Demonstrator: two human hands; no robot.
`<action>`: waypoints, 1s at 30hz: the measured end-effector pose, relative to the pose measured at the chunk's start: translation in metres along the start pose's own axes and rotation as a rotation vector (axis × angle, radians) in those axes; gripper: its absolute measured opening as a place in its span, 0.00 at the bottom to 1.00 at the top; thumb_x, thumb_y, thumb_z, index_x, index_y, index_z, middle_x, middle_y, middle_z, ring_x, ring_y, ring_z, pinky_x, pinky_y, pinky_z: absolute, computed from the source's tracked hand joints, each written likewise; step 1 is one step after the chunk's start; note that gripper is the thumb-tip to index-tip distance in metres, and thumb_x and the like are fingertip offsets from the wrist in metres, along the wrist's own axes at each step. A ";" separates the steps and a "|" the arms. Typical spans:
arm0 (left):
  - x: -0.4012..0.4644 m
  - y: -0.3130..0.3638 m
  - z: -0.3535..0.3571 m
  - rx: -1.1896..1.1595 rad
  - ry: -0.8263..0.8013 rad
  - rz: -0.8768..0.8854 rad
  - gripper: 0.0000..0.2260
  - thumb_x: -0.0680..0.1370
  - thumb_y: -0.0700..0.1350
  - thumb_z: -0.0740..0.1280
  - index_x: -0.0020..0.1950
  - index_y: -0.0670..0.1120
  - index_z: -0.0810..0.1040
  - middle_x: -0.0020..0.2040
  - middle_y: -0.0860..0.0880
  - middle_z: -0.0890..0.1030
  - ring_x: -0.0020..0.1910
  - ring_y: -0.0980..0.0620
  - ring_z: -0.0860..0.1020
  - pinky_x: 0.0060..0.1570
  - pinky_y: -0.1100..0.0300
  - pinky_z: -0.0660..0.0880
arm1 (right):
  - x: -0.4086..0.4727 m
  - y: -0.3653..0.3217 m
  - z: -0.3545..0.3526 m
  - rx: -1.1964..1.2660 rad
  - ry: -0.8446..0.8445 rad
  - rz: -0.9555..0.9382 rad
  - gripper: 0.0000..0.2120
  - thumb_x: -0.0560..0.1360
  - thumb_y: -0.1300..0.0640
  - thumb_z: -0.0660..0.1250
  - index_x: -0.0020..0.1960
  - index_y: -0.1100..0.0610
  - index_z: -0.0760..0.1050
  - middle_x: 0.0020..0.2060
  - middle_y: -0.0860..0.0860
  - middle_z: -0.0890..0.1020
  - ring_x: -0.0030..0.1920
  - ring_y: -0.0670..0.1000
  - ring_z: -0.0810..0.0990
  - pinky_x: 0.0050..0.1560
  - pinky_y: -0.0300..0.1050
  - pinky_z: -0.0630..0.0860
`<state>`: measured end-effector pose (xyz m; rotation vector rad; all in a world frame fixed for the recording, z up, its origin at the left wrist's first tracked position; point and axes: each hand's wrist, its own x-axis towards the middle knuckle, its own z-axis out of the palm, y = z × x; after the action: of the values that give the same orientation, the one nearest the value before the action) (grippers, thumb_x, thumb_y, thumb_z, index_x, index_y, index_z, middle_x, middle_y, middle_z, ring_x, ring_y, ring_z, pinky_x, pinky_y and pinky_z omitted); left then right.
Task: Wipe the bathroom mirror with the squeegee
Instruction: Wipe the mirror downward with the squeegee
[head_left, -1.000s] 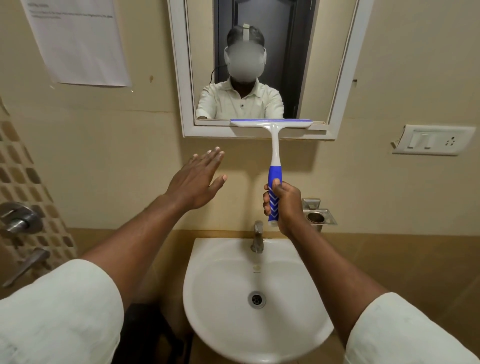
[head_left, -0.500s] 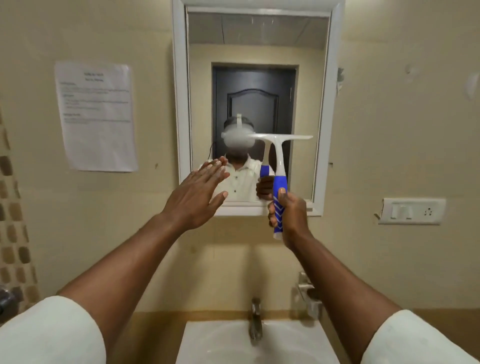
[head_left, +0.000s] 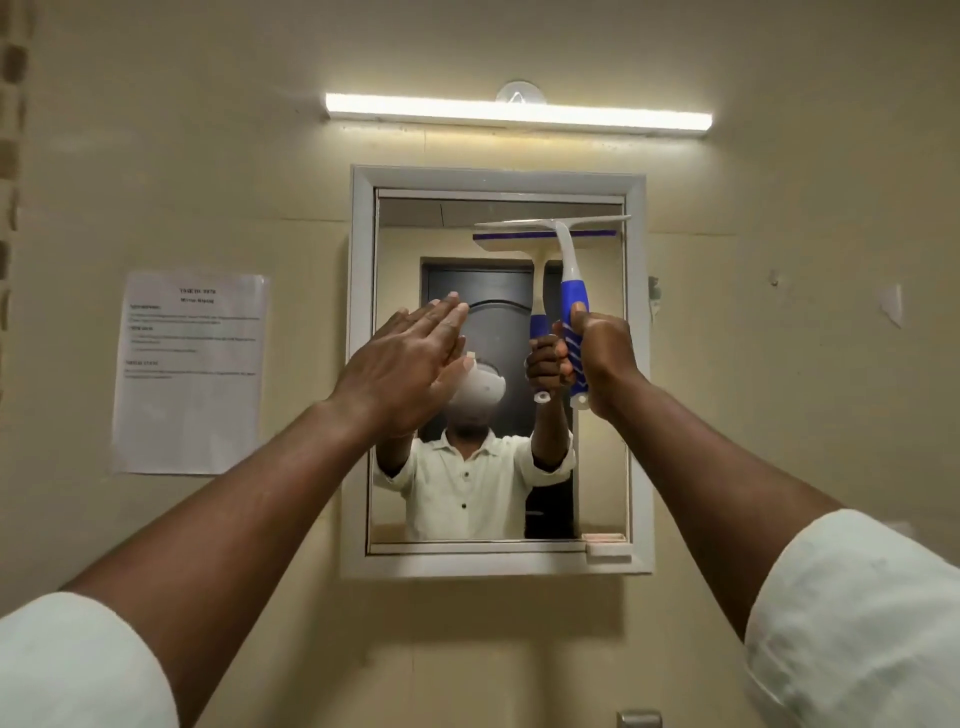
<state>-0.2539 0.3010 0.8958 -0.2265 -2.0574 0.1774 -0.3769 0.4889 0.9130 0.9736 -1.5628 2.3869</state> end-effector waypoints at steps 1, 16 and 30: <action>0.001 -0.001 0.002 0.003 -0.001 0.007 0.27 0.80 0.56 0.53 0.76 0.50 0.51 0.78 0.51 0.53 0.76 0.54 0.50 0.70 0.60 0.46 | 0.005 0.000 0.001 0.004 -0.006 0.007 0.11 0.79 0.54 0.55 0.48 0.61 0.71 0.29 0.53 0.71 0.28 0.51 0.69 0.31 0.43 0.68; -0.001 -0.015 0.030 -0.026 -0.046 -0.007 0.27 0.80 0.56 0.52 0.76 0.52 0.46 0.78 0.55 0.48 0.73 0.62 0.44 0.69 0.65 0.40 | 0.040 -0.004 0.006 -0.015 -0.043 0.035 0.14 0.80 0.50 0.54 0.51 0.61 0.69 0.31 0.51 0.69 0.29 0.50 0.66 0.32 0.44 0.63; -0.020 -0.011 0.044 -0.056 -0.100 -0.032 0.27 0.80 0.56 0.52 0.76 0.52 0.46 0.78 0.53 0.49 0.76 0.56 0.48 0.72 0.61 0.43 | 0.034 0.010 0.001 0.070 -0.048 0.115 0.14 0.80 0.50 0.54 0.54 0.62 0.67 0.31 0.52 0.69 0.29 0.50 0.65 0.32 0.44 0.63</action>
<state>-0.2841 0.2841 0.8603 -0.2231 -2.1664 0.1140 -0.4075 0.4752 0.9257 0.9864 -1.6040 2.5292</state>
